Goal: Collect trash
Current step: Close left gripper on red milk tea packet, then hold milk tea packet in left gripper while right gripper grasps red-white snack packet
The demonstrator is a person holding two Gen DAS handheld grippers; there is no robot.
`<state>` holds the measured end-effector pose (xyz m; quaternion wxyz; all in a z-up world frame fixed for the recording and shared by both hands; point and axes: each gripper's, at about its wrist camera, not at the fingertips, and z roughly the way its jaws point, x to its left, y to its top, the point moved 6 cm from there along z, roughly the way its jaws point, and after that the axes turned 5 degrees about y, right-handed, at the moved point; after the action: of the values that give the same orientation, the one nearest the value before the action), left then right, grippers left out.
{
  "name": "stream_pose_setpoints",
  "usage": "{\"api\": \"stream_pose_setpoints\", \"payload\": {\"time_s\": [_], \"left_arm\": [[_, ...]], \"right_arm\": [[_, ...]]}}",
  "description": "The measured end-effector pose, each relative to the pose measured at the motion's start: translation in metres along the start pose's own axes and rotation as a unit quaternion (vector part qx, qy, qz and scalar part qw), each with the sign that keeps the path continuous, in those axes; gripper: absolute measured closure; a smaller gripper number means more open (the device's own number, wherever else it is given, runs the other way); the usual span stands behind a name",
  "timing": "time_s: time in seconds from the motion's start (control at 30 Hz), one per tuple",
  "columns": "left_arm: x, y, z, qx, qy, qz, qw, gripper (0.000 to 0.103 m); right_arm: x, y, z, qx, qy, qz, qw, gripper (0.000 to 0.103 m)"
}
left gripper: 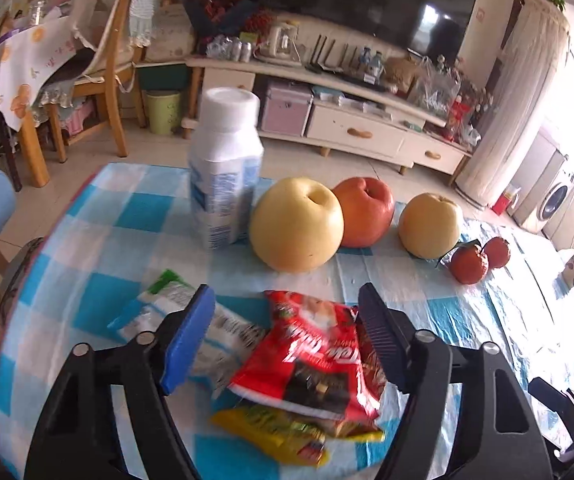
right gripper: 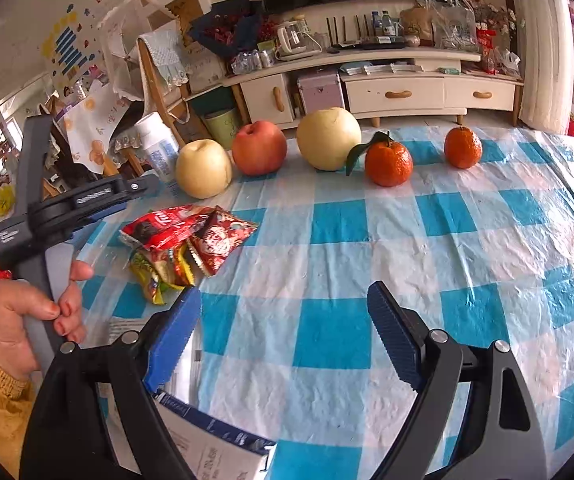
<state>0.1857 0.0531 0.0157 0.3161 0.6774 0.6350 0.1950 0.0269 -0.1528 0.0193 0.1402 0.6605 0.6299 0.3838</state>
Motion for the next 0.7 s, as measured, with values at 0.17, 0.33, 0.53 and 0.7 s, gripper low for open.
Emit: {"api": "stream_pose_setpoints", "payload": {"time_s": [0.17, 0.33, 0.53, 0.7], "left_arm": [[-0.023, -0.013, 0.036, 0.051, 0.005, 0.038, 0.9979, 0.047], [-0.04, -0.03, 0.03, 0.055, -0.01, 0.066, 0.9962, 0.047], [-0.075, -0.056, 0.009, 0.068, -0.044, 0.118, 0.9897, 0.048], [-0.098, -0.079, -0.013, 0.078, -0.082, 0.161, 0.9804, 0.036]], "right_arm": [[-0.02, 0.002, 0.008, 0.012, 0.002, 0.034, 0.999, 0.017], [-0.03, 0.007, 0.002, 0.006, 0.001, 0.05, 0.999, 0.017], [-0.039, 0.011, -0.007, -0.001, -0.004, 0.061, 0.998, 0.017], [-0.046, 0.01, -0.007, 0.012, -0.012, 0.064, 0.998, 0.017]]}}
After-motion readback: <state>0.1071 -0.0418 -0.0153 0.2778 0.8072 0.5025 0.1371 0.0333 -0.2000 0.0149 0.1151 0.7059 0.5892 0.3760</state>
